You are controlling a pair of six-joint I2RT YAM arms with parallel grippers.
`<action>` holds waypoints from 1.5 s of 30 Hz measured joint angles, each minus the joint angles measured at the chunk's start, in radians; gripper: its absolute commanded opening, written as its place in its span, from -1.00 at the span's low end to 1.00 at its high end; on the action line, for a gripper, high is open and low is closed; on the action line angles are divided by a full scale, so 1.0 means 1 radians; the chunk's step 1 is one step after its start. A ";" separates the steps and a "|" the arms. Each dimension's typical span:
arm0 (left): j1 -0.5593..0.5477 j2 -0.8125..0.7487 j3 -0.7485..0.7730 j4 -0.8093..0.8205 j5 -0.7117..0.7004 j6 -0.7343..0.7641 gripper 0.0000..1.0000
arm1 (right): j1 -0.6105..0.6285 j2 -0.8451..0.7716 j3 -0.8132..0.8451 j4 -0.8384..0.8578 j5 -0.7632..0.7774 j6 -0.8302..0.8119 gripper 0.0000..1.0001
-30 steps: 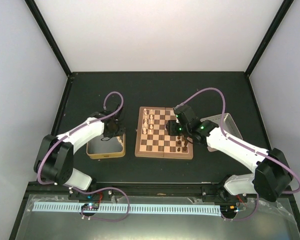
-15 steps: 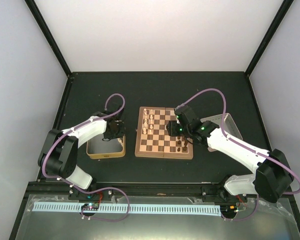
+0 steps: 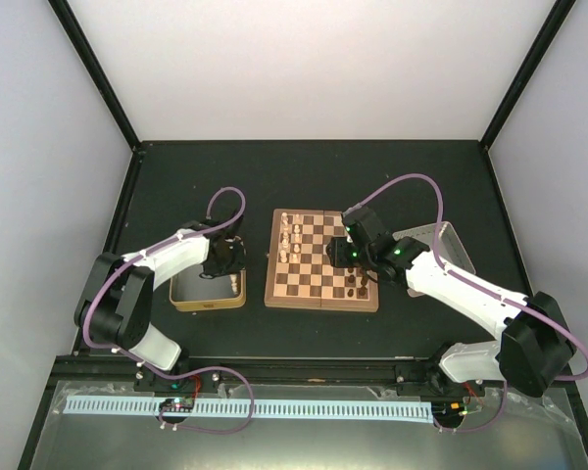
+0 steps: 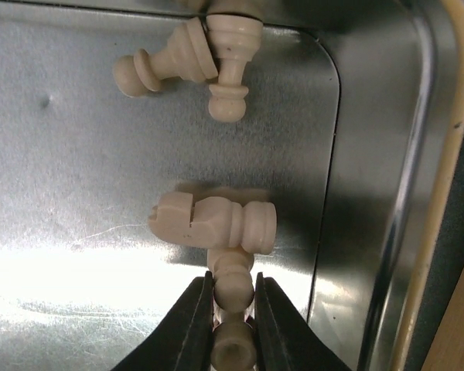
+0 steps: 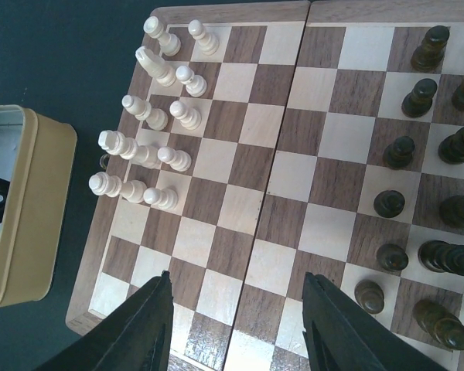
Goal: Set up the chess pieces on the board
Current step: Pick up the chess piece from the storage box.
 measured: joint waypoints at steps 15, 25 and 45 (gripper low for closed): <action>-0.040 -0.154 0.027 -0.081 -0.006 0.002 -0.80 | 0.000 -0.024 -0.025 0.017 0.000 0.017 -0.08; -0.082 -0.278 0.034 -0.087 0.023 0.002 -0.80 | 0.000 -0.069 -0.067 0.078 -0.031 0.026 -0.04; -0.135 -0.505 0.078 -0.074 0.105 -0.067 -0.80 | 0.176 0.065 -0.196 0.768 -0.323 -0.024 0.57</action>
